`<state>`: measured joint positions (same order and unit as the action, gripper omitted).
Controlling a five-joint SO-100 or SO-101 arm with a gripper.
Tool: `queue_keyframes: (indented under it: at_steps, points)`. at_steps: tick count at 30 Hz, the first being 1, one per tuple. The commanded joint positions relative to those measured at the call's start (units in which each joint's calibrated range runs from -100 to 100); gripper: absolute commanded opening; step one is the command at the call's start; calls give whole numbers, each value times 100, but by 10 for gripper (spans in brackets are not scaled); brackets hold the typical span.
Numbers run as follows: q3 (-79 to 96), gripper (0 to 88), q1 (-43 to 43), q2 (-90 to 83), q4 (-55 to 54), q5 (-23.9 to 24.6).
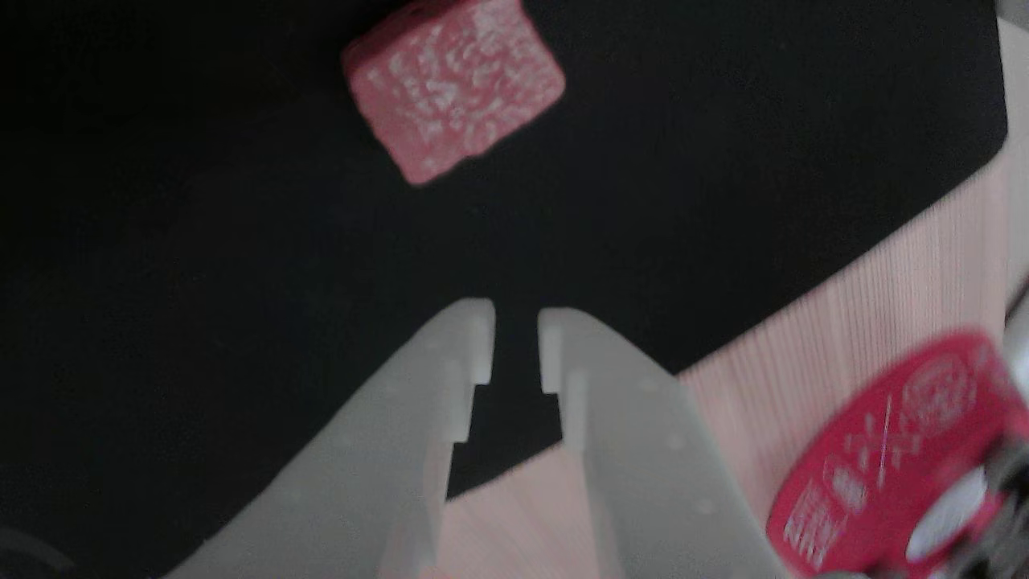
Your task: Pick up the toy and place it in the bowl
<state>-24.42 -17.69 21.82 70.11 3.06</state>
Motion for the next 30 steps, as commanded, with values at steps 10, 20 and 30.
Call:
queue_keyframes:
  at_steps: [10, 20, 30]
  points:
    - [-1853, 22, 443, 949, 677, -202]
    - [-1871, 22, 342, 1224, 677, -202]
    - [-1871, 22, 259, 1207, 694, -207]
